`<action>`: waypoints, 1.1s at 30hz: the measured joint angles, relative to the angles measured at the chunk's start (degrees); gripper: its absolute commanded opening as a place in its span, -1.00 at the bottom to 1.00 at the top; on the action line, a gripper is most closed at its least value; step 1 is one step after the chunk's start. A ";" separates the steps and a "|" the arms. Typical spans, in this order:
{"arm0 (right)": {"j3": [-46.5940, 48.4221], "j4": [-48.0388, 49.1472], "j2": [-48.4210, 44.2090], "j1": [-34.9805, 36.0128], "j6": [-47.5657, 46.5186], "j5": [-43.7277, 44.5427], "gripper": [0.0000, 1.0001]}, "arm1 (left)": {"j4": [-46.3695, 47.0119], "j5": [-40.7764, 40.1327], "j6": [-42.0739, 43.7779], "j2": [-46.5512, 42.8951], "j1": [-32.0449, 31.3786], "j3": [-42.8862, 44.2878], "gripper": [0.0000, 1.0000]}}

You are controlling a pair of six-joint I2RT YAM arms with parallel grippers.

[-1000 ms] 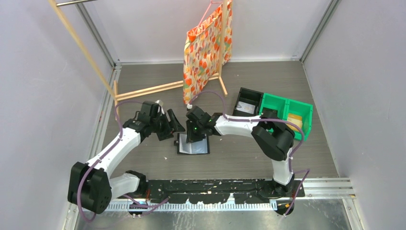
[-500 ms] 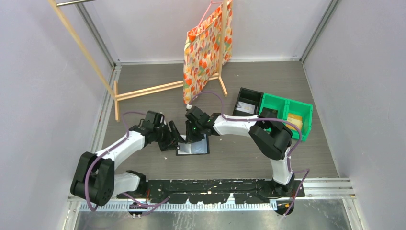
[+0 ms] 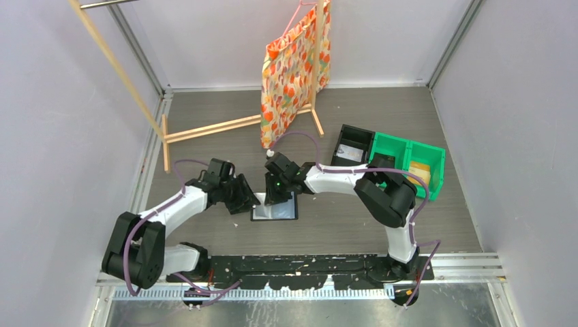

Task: Take the credit cards out of the card holder
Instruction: Remove the credit card from the card holder.

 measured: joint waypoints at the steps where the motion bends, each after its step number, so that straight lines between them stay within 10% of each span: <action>1: 0.00 -0.02 -0.04 0.00 0.00 0.00 -0.59 | 0.02 -0.35 0.00 0.24 0.00 0.00 -0.05; 13: -6.19 -2.54 -12.41 -0.39 0.63 6.45 -0.17 | -1.84 -2.73 -0.07 4.59 0.00 2.56 -0.10; 33: -12.83 -0.55 -12.39 -3.72 5.11 3.39 -0.15 | -3.17 -2.38 -0.17 6.49 0.02 4.13 -0.10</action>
